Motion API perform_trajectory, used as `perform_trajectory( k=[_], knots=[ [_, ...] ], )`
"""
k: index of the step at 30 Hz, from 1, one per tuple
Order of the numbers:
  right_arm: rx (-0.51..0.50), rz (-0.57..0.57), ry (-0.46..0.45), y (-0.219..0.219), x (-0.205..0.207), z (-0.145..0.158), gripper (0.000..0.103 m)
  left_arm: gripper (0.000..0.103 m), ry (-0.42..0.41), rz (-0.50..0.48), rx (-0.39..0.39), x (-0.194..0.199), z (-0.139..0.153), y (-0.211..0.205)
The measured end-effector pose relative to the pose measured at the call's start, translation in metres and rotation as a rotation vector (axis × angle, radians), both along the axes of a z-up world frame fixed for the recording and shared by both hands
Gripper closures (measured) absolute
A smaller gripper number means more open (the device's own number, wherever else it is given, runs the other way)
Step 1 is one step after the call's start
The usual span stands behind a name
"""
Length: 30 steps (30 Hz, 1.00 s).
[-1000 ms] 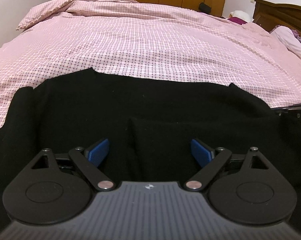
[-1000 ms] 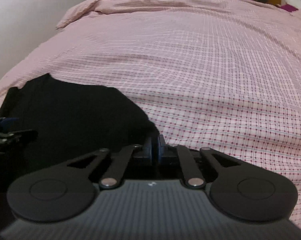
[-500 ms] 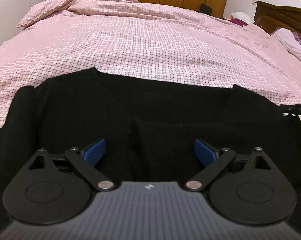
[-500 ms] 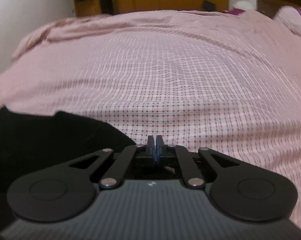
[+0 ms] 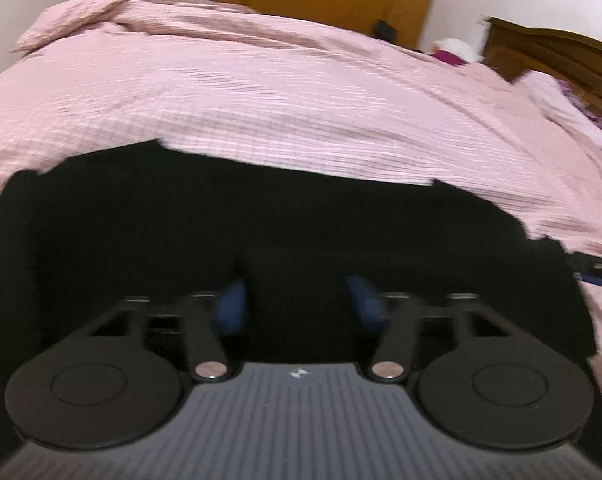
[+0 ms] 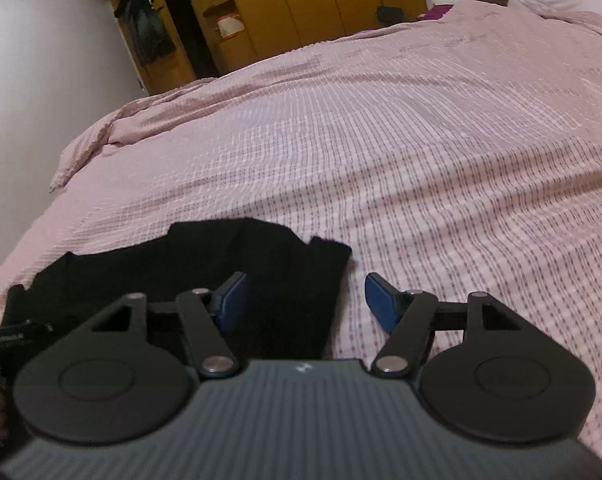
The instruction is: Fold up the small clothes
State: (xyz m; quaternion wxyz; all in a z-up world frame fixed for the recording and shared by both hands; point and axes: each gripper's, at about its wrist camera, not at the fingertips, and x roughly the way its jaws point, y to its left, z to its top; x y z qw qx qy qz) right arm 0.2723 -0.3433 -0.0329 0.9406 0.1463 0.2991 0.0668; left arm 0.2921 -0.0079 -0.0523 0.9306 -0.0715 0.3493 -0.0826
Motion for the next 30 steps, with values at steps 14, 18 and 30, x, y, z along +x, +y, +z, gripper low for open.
perform_trajectory(
  k=[14, 18, 30],
  knots=[
    [0.026, -0.019, -0.004, 0.006, 0.002, -0.013, 0.035, 0.089, -0.093, 0.121, 0.159, 0.004, 0.031, 0.018],
    [0.038, -0.014, 0.003, 0.009, 0.008, -0.016, 0.035, 0.089, -0.027, 0.162, 0.130, 0.005, 0.002, 0.033],
    [0.243, 0.043, 0.005, 0.008, 0.046, -0.027, 0.036, 0.089, -0.148, 0.170, 0.095, -0.010, 0.033, 0.033]
  ],
)
